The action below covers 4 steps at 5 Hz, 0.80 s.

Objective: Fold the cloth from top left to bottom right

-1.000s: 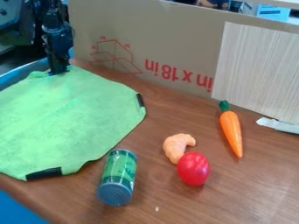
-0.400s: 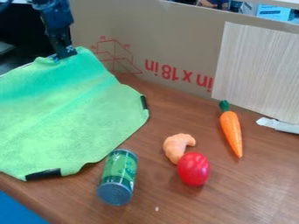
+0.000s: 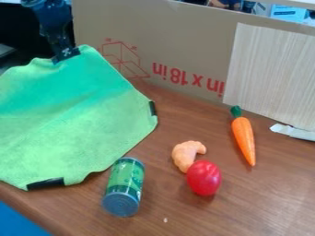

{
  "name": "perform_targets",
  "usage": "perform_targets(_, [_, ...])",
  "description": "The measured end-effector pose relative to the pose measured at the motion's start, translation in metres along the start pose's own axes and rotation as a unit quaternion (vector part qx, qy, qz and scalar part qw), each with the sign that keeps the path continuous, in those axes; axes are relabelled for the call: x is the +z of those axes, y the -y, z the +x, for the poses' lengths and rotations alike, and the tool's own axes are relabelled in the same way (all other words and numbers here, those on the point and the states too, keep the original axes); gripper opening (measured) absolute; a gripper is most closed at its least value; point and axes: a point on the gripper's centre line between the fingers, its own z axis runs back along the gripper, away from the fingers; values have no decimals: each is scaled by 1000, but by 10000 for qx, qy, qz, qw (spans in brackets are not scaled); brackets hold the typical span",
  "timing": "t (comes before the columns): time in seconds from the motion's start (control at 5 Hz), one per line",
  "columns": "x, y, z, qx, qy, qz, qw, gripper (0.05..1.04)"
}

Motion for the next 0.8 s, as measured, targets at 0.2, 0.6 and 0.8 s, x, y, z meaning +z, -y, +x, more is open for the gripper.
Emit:
perform_targets(0.2, [8,30,-11,-344,93,-41,9994,53])
perform_targets(0.6, [17,71,-39,-735,300,-144,9967,53])
perform_targets(0.8, [23,84,-49,-900,401,-173,9950,54])
